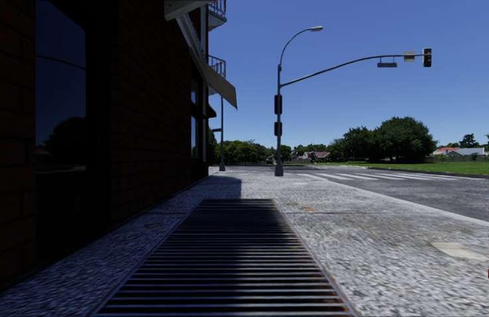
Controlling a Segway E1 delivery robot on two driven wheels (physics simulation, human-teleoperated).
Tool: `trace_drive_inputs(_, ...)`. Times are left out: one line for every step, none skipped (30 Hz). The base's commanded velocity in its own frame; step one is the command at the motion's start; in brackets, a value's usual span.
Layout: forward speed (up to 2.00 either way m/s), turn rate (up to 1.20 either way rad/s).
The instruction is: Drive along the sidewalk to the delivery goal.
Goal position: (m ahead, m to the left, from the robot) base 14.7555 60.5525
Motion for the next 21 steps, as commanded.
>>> trace_drive_inputs(2.0, 0.0)
trace_drive_inputs(2.0, 0.0)
trace_drive_inputs(2.0, 0.0)
trace_drive_inputs(2.0, 0.0)
trace_drive_inputs(2.0, 0.0)
trace_drive_inputs(2.0, 0.0)
trace_drive_inputs(2.0, 0.0)
trace_drive_inputs(2.0, 0.0)
trace_drive_inputs(2.0, 0.0)
trace_drive_inputs(2.0, 0.0)
trace_drive_inputs(2.0, 0.0)
trace_drive_inputs(2.0, 0.0)
trace_drive_inputs(2.0, 0.0)
trace_drive_inputs(2.0, 0.0)
trace_drive_inputs(2.0, 0.0)
trace_drive_inputs(2.0, 0.0)
trace_drive_inputs(2.0, 0.0)
trace_drive_inputs(2.0, 0.0)
trace_drive_inputs(2.0, 0.0)
trace_drive_inputs(2.0, 0.0)
trace_drive_inputs(2.0, 0.0)
